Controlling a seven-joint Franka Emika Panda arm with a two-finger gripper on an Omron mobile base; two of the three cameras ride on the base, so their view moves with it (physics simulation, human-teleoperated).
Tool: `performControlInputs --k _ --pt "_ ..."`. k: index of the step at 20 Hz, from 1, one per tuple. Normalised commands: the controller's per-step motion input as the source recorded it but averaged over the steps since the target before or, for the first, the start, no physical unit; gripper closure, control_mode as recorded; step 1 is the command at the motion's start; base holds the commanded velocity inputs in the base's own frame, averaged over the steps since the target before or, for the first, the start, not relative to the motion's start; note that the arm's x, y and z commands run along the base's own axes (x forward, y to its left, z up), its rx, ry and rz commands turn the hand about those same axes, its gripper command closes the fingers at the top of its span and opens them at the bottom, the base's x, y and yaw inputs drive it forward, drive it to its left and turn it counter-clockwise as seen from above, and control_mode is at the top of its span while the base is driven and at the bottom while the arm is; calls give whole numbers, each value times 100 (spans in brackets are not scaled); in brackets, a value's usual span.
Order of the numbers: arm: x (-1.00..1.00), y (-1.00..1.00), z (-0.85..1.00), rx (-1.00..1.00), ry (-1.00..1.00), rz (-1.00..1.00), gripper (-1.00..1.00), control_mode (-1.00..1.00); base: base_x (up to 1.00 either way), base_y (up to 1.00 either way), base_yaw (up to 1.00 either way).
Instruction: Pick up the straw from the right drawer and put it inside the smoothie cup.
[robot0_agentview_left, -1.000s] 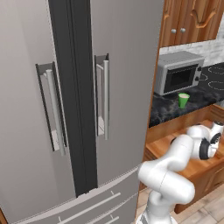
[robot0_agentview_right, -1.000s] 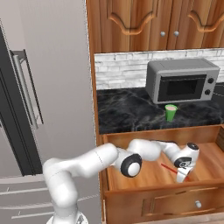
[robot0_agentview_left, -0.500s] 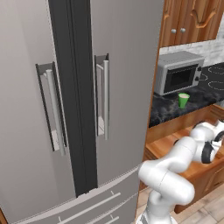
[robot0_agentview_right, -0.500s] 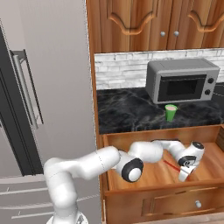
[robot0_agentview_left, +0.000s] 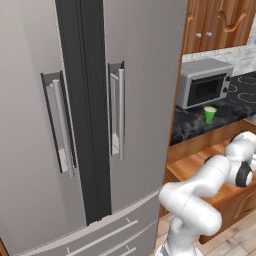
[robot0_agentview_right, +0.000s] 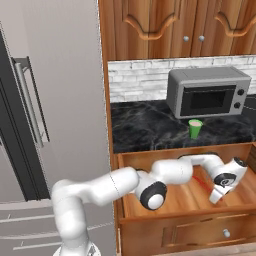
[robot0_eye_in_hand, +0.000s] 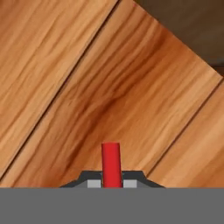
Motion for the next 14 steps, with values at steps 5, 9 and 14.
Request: performControlInputs --k 5,9,14 --pt "-37 45 50 -1 -8 -7 100 -100 0 0 0" --pt "-33 68 47 -3 -4 -8 100 -100 0 0 0" --pt "-42 78 40 -2 0 -10 100 -100 0 0 0"
